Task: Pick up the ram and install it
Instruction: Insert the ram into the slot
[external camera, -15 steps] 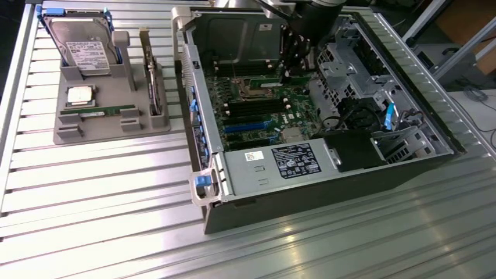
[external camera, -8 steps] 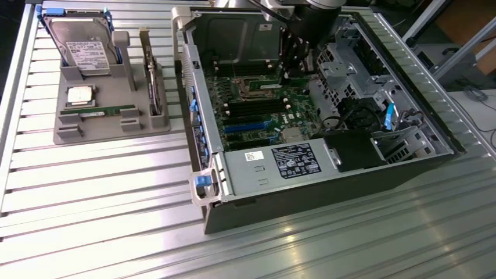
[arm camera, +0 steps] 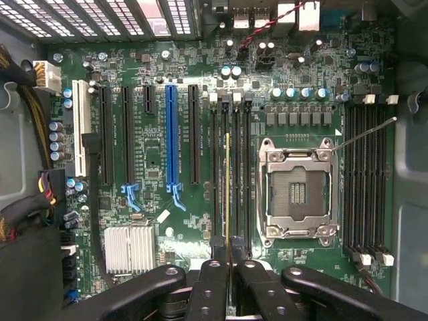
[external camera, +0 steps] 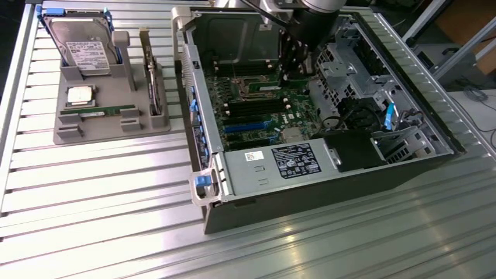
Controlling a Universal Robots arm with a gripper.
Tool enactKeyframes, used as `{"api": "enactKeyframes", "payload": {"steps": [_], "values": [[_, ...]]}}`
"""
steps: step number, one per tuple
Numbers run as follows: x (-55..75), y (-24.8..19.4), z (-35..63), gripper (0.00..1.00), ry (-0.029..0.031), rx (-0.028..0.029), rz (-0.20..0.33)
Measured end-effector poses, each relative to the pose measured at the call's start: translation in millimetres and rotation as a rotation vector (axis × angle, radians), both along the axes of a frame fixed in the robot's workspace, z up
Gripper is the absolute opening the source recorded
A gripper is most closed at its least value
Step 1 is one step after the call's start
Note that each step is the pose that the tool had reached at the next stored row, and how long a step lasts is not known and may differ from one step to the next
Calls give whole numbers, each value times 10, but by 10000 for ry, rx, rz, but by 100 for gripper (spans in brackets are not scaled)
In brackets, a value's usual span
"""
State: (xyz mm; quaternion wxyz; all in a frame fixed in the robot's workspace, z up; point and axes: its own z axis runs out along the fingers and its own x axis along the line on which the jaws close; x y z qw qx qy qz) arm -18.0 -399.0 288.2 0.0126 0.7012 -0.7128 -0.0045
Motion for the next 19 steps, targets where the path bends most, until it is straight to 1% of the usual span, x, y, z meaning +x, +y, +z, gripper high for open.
{"api": "enactKeyframes", "payload": {"steps": [6,19], "values": [[0,0,-50,12,0,0,0],[0,0,-124,12,1,0,0]]}}
